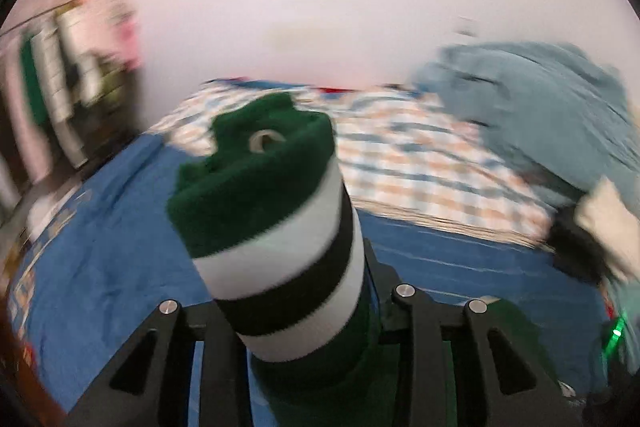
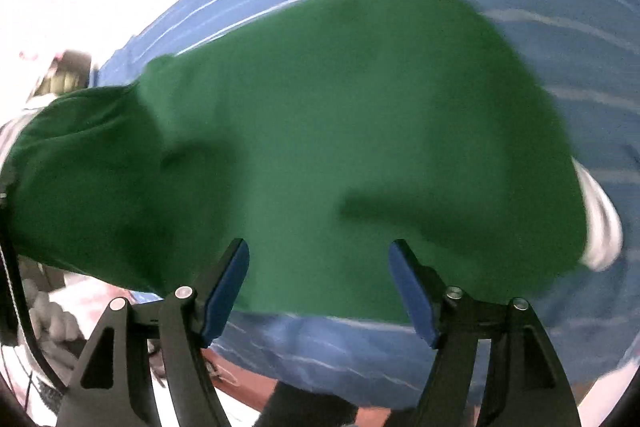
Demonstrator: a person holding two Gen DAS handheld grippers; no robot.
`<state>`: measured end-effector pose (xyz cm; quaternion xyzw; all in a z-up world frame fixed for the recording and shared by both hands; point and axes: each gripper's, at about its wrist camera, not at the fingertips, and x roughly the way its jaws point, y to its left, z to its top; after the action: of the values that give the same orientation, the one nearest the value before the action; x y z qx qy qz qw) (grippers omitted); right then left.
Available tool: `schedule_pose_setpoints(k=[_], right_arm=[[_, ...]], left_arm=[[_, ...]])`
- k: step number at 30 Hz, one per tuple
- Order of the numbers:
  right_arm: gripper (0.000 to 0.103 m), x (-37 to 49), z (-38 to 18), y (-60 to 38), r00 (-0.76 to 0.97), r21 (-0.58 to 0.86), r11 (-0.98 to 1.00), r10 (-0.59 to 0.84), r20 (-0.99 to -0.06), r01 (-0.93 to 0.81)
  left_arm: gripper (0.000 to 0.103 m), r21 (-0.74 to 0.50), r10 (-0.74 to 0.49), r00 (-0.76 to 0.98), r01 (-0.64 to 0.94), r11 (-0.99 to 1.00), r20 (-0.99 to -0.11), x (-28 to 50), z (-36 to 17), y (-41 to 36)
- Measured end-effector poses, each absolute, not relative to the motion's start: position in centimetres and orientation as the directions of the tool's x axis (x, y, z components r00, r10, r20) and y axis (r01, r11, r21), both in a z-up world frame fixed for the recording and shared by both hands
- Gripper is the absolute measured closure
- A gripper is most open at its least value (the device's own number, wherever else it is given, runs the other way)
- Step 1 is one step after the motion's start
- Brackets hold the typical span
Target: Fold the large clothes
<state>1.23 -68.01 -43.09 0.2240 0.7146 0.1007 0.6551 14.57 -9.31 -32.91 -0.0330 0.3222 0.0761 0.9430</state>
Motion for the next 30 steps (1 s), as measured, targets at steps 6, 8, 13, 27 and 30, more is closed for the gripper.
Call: schedule_pose_setpoints(k=[6, 8, 13, 27, 30], right_arm=[[0.029, -3.5, -43.8, -77.8, 0.008, 0.417, 0.832, 0.445, -0.895, 0.367], [0.029, -5.1, -44.2, -80.2, 0.027, 0.413, 0.803, 0.445, -0.895, 0.430], [0.029, -8.9, -45.9, -85.4, 0.022, 0.380, 0.768, 0.431, -0.902, 0.515], [0.025, -15.5, -45.3, -93.7, 0.058, 0.294, 0.774, 0.318, -0.946, 0.561], [0.023, -15.2, -42.8, -94.8, 0.134, 0.309, 0.798, 0.280, -0.950, 0.517]], left_arm=[[0.076, -0.049, -0.154, 0.722, 0.165, 0.985, -0.674, 14.7, -35.2, -22.3], [0.076, -0.048, -0.221, 0.679, 0.264, 0.963, -0.701, 13.7, -36.9, -26.6], [0.076, -0.027, -0.309, 0.547, 0.462, 0.886, -0.778, 11.5, -42.4, -35.6], [0.022, -0.080, -0.281, 0.336, 0.504, 0.860, -0.899, 11.7, -46.1, -38.0], [0.008, -0.148, -0.316, 0.345, 0.434, 0.889, -0.884, 11.9, -43.7, -35.5]])
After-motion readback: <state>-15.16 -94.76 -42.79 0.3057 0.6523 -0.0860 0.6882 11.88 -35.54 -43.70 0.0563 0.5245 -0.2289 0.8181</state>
